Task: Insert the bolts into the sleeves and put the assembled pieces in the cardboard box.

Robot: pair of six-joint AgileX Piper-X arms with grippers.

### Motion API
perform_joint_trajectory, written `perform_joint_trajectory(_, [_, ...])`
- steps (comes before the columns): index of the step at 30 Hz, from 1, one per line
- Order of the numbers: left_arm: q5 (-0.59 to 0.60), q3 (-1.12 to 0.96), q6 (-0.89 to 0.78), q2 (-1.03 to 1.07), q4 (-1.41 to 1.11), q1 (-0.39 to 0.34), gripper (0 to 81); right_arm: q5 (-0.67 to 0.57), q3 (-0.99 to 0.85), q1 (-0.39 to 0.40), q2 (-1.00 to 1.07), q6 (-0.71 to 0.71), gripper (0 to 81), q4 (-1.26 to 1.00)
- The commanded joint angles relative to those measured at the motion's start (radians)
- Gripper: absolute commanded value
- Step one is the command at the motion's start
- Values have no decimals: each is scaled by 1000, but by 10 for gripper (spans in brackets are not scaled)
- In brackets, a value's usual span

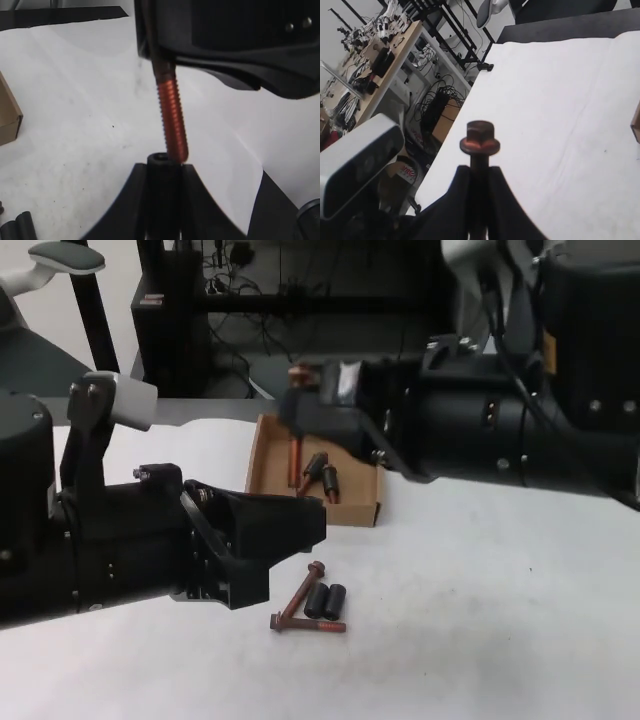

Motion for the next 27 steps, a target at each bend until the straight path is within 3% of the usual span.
perform_joint_trajectory(1, [16, -2, -2, -6, -21, 1, 17, 6, -9, 4, -4, -3, 4, -23])
perform_joint_trajectory(27, [-15, -2, -53, -26, -21, 1, 17, 32, -9, -3, -4, -108, 4, -16])
